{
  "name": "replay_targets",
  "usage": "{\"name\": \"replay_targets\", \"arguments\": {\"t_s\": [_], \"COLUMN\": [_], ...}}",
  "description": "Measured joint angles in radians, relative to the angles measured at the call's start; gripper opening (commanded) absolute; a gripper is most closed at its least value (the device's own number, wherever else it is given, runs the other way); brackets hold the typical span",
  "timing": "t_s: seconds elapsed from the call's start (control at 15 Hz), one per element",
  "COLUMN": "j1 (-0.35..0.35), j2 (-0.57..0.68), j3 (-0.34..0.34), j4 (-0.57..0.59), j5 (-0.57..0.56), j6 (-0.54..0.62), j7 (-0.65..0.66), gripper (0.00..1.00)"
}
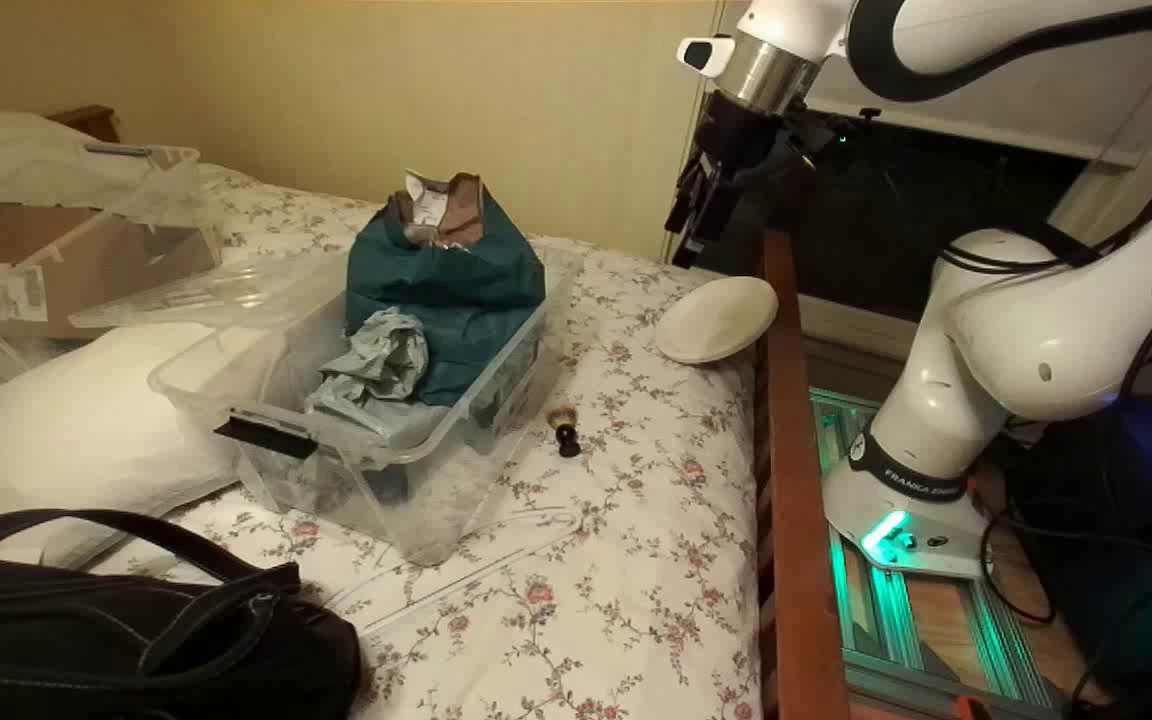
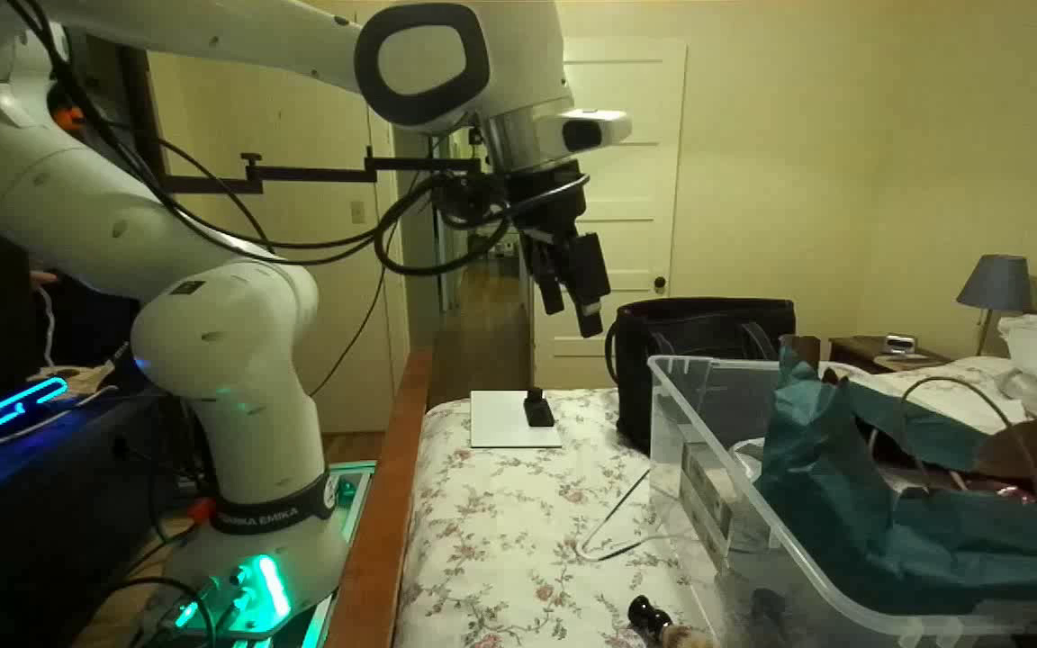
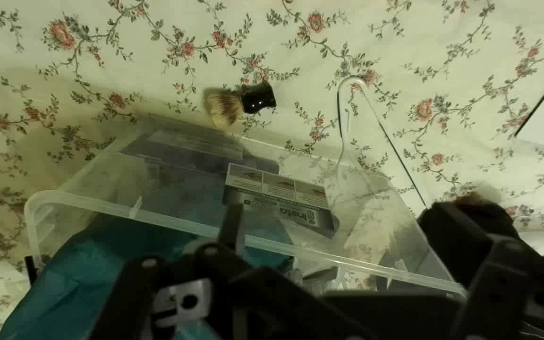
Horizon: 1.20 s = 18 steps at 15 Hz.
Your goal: Put the clothing hanger into the plastic container box
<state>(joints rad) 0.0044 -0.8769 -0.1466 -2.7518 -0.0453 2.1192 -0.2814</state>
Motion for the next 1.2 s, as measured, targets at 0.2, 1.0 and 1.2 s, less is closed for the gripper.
{"name": "replay_targets", "arguments": {"t_s": [0.2,1.0,1.2], "j1": [0.000,0.044,0.092], "j2": [0.000,0.082,0.173], "j3": [0.000,0.031,0.067], "j4": [0.000,-0.002,-0.006], "j5": [0.000,0.018,0.067], "j6": [0.000,0.007,0.079], "j7": [0.000,0.018,0.075], "gripper": [1.00,1.00,1.00]}}
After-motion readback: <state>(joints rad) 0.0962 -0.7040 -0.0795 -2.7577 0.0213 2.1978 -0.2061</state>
